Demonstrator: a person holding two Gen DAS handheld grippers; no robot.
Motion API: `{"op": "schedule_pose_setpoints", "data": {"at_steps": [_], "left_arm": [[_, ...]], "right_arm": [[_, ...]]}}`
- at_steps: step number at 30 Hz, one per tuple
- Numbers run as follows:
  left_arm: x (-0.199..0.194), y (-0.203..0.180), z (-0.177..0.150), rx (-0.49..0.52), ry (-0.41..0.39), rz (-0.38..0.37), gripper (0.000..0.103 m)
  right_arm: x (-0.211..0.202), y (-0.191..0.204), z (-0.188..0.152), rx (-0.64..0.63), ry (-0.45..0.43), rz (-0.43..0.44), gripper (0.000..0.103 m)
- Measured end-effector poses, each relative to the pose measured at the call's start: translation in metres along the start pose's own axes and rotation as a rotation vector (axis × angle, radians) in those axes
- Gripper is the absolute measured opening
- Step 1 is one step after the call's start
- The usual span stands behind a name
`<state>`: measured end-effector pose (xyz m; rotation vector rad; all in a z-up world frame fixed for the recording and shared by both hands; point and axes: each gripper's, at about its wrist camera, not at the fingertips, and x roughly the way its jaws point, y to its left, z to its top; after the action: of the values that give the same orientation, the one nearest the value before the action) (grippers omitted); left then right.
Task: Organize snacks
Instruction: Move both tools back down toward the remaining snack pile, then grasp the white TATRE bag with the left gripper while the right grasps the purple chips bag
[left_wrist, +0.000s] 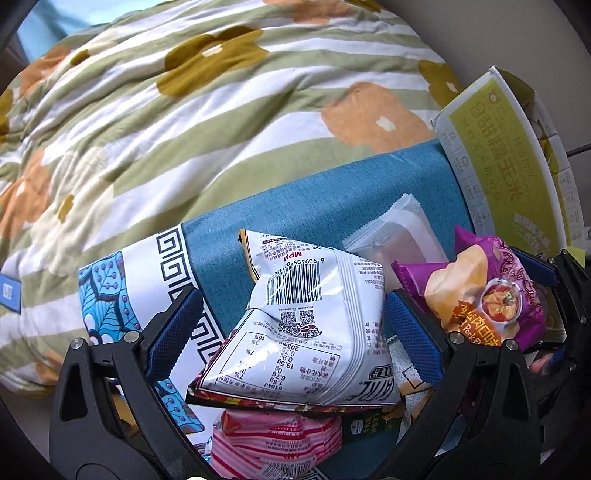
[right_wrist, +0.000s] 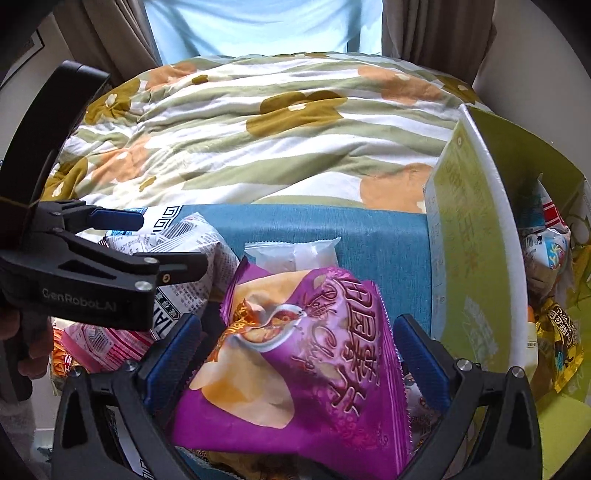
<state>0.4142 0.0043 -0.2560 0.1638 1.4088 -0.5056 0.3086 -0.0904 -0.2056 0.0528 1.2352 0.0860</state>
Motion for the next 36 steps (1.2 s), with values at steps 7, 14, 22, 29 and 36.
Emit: {"op": "schedule_pose_setpoints", "data": {"at_steps": [7,14,22,29,36], "left_arm": [[0.018,0.003,-0.001,-0.007,0.056,-0.054,0.099],[0.019,0.007,-0.004,-0.016,0.071,-0.086,0.09],[0.018,0.001,-0.008,-0.001,0.067,-0.12,0.064],[0.012,-0.005,-0.01,0.007,0.044,-0.098,0.061],[-0.002,-0.008,-0.015,0.011,0.01,-0.069,0.06]], "right_arm": [[0.017,-0.005,-0.001,-0.004,0.059,-0.016,0.103],[0.025,-0.006,0.003,-0.009,0.085,-0.001,0.103],[0.032,-0.002,0.002,-0.019,0.11,-0.003,0.103],[0.032,-0.002,-0.001,-0.025,0.111,-0.004,0.103],[0.025,0.001,-0.007,-0.026,0.082,0.03,0.083]]}}
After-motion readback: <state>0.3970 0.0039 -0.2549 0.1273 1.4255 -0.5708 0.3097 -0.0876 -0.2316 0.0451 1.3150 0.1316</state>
